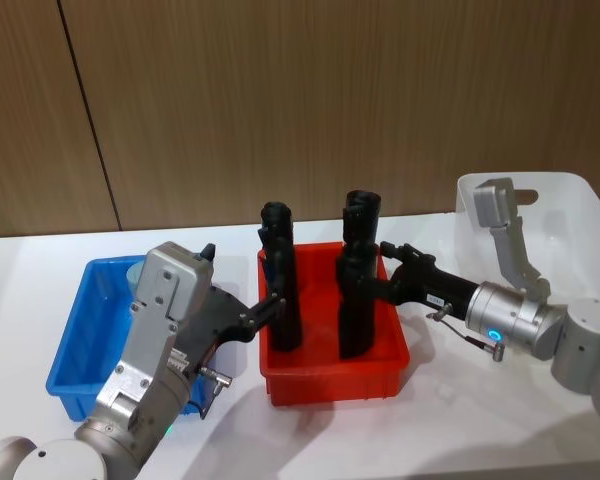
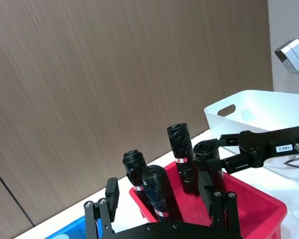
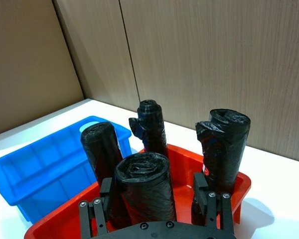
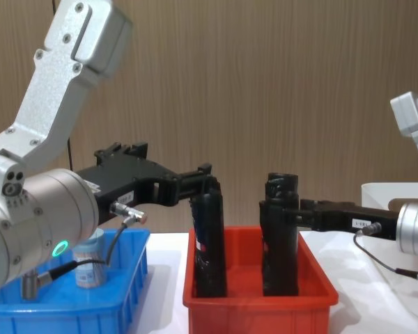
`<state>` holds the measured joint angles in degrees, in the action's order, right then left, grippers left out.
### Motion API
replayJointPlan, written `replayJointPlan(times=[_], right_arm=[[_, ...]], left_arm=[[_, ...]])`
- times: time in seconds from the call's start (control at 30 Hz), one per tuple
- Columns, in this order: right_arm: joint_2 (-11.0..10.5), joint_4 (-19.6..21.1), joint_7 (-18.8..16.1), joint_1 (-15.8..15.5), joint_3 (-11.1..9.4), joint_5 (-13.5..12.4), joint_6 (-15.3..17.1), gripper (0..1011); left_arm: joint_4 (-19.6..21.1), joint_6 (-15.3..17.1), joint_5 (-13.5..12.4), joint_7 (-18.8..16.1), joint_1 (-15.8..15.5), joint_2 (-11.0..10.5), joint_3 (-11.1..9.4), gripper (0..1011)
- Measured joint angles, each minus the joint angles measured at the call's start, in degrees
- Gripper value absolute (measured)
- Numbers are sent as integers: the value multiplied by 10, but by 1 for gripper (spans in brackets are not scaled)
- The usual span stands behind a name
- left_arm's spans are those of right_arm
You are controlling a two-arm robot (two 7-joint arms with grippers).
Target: Pick the cotton swabs from the blue box and place them into the white box.
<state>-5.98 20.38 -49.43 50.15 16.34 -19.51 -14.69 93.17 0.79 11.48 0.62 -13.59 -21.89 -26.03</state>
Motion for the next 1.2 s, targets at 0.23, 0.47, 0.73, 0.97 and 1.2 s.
replayJointPlan(times=[0.23, 0.47, 0.73, 0.97, 1.2], right_arm=[[8, -40, -3, 22, 2, 3, -16, 1002], [16, -79, -6, 44, 4, 7, -31, 1002], [23, -111, -10, 61, 7, 13, -42, 957], [27, -127, -11, 69, 9, 18, -51, 818], [30, -140, -13, 76, 11, 23, -59, 591]], left_arm=[[0, 0, 0, 0, 0, 0, 0, 1004], [0, 0, 0, 0, 0, 0, 0, 1004], [0, 0, 0, 0, 0, 0, 0, 1004], [0, 0, 0, 0, 0, 0, 0, 1004], [0, 0, 0, 0, 0, 0, 0, 1004]])
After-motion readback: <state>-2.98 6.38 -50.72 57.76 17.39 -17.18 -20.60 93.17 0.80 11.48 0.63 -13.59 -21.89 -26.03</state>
